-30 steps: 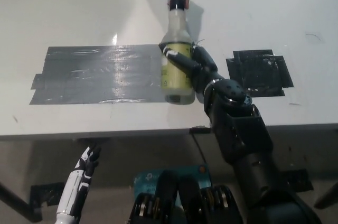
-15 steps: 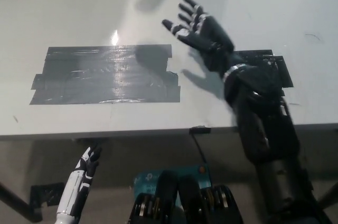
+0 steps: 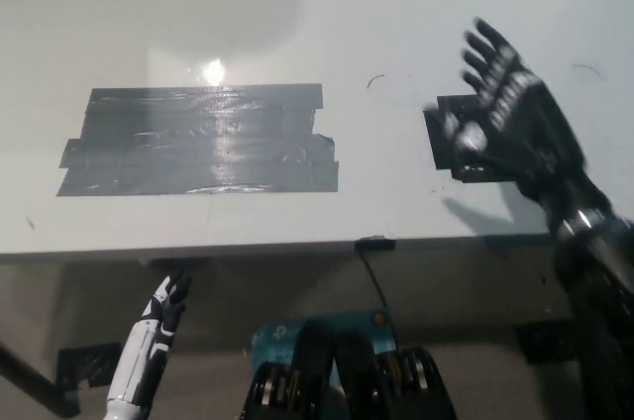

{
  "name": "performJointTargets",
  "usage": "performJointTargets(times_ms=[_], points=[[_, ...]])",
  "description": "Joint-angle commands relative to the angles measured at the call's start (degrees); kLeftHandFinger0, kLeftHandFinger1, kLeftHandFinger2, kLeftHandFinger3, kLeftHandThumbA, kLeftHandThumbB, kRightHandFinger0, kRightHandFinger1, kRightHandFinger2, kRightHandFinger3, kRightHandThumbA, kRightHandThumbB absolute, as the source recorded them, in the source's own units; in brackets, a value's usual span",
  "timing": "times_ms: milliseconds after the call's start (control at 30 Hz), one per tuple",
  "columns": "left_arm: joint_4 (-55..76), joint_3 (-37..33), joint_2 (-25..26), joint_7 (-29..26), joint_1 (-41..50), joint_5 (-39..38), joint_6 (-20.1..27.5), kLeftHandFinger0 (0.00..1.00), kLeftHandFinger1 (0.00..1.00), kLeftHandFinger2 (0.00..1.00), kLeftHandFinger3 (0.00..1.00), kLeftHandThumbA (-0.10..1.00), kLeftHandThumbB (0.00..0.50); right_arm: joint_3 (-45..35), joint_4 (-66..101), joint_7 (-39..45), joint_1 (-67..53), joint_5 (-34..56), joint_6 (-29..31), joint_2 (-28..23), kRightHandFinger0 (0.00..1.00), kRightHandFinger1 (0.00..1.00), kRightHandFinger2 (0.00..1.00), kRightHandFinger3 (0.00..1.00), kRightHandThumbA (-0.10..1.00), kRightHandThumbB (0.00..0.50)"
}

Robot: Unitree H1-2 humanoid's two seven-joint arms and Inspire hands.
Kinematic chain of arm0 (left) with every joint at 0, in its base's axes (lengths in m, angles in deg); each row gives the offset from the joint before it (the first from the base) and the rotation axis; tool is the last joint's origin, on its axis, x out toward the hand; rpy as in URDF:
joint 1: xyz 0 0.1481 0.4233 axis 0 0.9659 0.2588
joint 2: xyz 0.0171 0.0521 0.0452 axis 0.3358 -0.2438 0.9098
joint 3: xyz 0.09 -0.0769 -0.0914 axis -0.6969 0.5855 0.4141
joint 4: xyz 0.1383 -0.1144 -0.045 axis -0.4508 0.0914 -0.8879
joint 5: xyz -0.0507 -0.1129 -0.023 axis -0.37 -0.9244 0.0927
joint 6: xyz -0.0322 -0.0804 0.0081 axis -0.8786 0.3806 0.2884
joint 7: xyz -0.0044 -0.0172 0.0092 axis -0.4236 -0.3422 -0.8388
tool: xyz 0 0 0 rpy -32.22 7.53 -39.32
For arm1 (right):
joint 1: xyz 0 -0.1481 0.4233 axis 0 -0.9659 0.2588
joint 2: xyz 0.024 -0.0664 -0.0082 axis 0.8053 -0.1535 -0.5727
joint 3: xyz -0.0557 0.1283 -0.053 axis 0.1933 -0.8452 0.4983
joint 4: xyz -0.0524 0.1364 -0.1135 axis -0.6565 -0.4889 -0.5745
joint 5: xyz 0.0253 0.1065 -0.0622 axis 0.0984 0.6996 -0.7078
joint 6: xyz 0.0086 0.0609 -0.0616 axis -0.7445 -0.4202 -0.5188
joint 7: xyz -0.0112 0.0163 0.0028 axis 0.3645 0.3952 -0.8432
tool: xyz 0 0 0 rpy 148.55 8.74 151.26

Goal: A spray bottle is kept on the black marked spot on the table infront of the robot and the robot extends its right arm to pick it up and hands it to a person

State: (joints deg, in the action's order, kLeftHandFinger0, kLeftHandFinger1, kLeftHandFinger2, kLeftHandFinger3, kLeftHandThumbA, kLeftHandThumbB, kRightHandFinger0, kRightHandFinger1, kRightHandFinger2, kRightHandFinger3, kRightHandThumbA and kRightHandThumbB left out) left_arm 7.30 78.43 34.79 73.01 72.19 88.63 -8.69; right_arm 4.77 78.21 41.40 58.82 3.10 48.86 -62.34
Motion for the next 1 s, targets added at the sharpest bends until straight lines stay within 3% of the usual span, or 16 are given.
performJointTargets(times_ms=[0, 100, 200, 333, 533, 800, 967], points=[[1.5, -0.9, 0.3, 0.1, 0.4, 1.0, 0.7, 1.00, 1.00, 1.00, 1.00, 1.00, 0.317, 2.3, 19.5, 2.6, -16.1, -6.1, 11.3, -3.9, 1.00, 1.00, 1.00, 1.00, 0.92, 0.450], [1.6, -1.1, 0.2, 0.2, 1.4, 0.9, 1.0, 1.00, 1.00, 1.00, 1.00, 1.00, 0.316, 2.9, 16.4, 1.5, -20.6, -6.7, 13.5, -3.4, 1.00, 1.00, 1.00, 1.00, 1.00, 0.446], [1.0, -1.4, 0.0, -0.1, 1.9, 1.2, 2.0, 1.00, 1.00, 1.00, 1.00, 1.00, 0.315, 2.9, 8.6, 1.5, -24.3, -4.8, 18.0, -2.5, 1.00, 1.00, 1.00, 1.00, 1.00, 0.353], [0.7, -1.6, 0.0, -0.3, 2.3, 1.2, 2.2, 1.00, 1.00, 1.00, 1.00, 1.00, 0.311, 3.3, 0.0, 1.1, -25.5, -4.9, 22.1, -1.3, 1.00, 1.00, 1.00, 1.00, 1.00, 0.305], [1.2, -1.6, -0.1, -0.7, 3.4, 1.3, 2.2, 1.00, 1.00, 1.00, 1.00, 1.00, 0.299, 4.4, -9.1, 0.7, -24.4, -6.0, 24.4, -0.1, 1.00, 1.00, 1.00, 1.00, 1.00, 0.364], [0.9, -1.4, -0.2, -0.6, 3.9, 0.6, 2.5, 1.00, 1.00, 1.00, 1.00, 1.00, 0.310, 6.4, -14.0, 0.5, -23.8, -8.5, 26.8, -0.8, 1.00, 1.00, 1.00, 1.00, 1.00, 0.303], [1.0, -1.5, -0.2, -0.9, 4.0, 1.2, 2.3, 1.00, 1.00, 1.00, 1.00, 1.00, 0.314, 6.9, -14.2, 0.4, -23.8, -9.2, 27.6, -1.0, 1.00, 1.00, 1.00, 1.00, 1.00, 0.305]])
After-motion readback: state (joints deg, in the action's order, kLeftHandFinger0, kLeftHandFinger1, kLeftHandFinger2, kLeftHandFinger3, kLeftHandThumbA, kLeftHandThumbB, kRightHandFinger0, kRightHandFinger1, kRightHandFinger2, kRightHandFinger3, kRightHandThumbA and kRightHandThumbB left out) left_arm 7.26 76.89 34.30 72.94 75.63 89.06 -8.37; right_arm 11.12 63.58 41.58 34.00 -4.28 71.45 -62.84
